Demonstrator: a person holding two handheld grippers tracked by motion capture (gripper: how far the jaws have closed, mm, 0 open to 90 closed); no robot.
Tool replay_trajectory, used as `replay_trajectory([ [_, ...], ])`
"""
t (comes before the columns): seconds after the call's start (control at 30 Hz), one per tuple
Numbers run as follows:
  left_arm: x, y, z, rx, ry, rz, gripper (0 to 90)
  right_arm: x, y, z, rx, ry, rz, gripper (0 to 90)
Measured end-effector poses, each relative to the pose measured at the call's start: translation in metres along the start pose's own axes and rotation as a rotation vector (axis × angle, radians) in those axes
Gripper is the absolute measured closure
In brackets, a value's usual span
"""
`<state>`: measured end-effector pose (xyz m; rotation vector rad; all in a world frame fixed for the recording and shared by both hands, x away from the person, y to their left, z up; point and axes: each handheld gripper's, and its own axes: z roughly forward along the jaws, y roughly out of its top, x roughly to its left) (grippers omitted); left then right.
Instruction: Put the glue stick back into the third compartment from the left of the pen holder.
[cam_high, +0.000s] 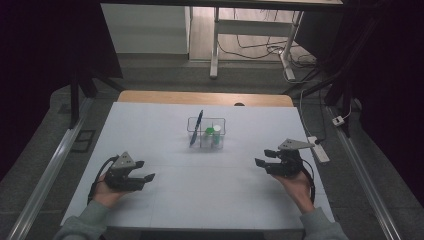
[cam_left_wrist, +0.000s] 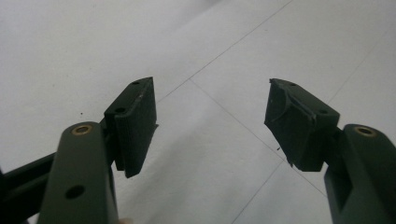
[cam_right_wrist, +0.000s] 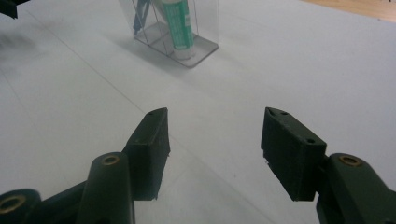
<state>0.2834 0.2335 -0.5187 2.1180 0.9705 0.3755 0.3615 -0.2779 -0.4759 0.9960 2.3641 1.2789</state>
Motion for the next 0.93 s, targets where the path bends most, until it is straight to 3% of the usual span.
replay_trajectory([
  [0.33,-0.001,0.0,0.001,0.002,-0.001,0.003,33.6,-0.005,-0.022,-0.013,0.016,-0.015,0.01,40.6],
  [0.6,-0.001,0.0,0.001,0.001,-0.002,0.004,33.6,-0.002,-0.022,-0.012,0.025,-0.017,-0.019,40.4],
  [0.93,-0.001,0.001,0.001,0.001,-0.002,0.004,33.6,-0.002,-0.023,-0.012,0.023,-0.021,-0.018,40.3],
])
